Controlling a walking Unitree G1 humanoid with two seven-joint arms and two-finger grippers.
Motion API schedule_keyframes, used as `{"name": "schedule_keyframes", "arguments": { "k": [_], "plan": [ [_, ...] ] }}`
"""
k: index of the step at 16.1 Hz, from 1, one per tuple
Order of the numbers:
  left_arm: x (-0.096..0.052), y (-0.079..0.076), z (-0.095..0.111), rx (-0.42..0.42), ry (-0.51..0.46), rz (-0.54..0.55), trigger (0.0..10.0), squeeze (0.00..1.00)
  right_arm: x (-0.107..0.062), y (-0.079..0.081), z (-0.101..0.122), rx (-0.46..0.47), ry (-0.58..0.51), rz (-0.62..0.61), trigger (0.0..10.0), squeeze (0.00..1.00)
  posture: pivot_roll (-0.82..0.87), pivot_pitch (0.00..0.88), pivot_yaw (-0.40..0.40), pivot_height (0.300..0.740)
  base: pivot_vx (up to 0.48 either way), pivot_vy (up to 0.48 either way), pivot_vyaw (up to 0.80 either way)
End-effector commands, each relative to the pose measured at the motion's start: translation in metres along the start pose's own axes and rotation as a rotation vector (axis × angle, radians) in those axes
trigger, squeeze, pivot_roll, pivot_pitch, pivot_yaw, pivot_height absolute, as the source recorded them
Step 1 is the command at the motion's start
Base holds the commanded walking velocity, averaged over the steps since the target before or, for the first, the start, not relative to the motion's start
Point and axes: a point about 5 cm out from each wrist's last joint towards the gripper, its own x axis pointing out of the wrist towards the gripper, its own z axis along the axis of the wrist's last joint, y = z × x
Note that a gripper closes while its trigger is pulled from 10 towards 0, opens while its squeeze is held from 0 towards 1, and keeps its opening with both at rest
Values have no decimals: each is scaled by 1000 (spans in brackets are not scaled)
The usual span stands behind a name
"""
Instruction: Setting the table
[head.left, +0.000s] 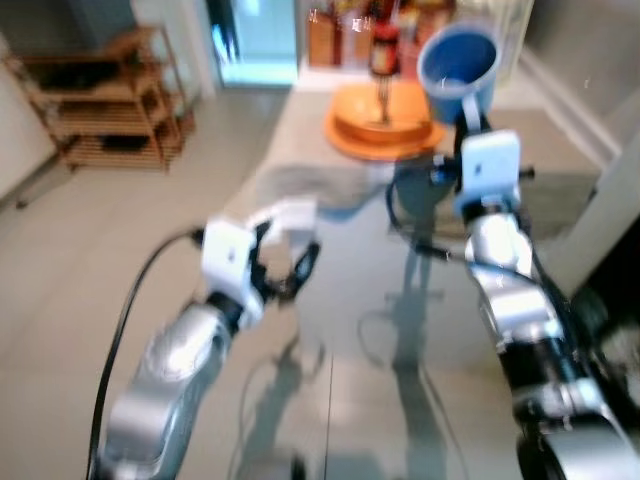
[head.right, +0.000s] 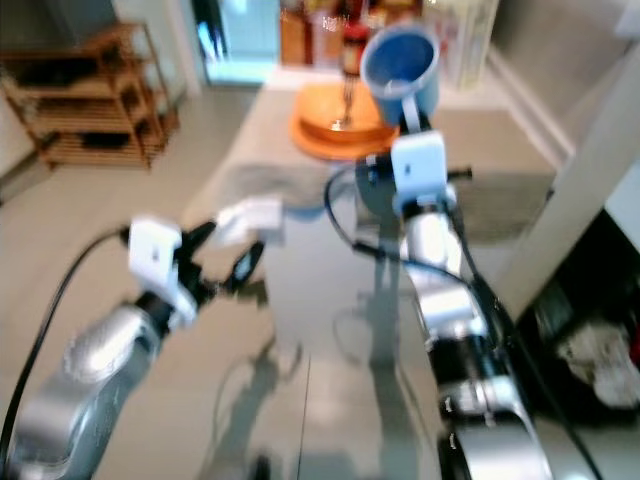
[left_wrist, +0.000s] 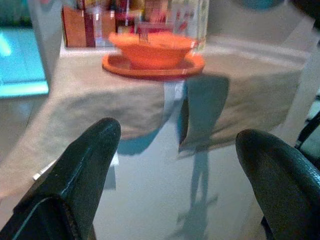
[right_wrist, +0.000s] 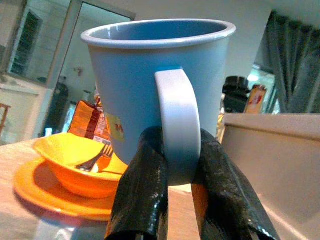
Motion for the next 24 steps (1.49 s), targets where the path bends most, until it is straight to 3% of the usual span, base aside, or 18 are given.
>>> {"name": "schedule_keyframes", "arguments": {
  "k": [1,4,9,12,15,16,18,24],
  "plan": [
    [0,1,0,3,4,1,10000,0,4,-5,7,0,-23,-14,0,0,9,0,39,740,0,0,0],
    [0,3,-2,23,14,13,10000,0,-12,-2,1,19,17,39,0,0,4,0,33,740,0,0,0],
    [-4,9,-9,27,34,58,10000,0,-83,3,-22,59,194,165,0,0,-21,0,13,740,0,0,0],
    [-7,14,-16,-13,22,111,10000,0,-100,0,-27,109,257,199,0,0,-27,0,14,740,0,0,0],
    [-36,34,-49,-40,97,271,10000,0,-133,-2,-42,189,348,294,0,0,-29,0,9,740,0,0,0],
    [-68,49,-75,-86,185,439,10000,0,-151,-10,-54,143,396,320,0,0,-29,0,9,740,0,0,0],
    [-82,53,-86,-75,228,511,10000,0,-155,-13,-59,129,416,308,0,0,-29,0,10,740,0,0,0],
    [-61,49,-71,-73,124,483,10000,0,-144,-7,-65,154,398,289,0,0,-27,0,16,740,0,-80,0]
  ]
}}
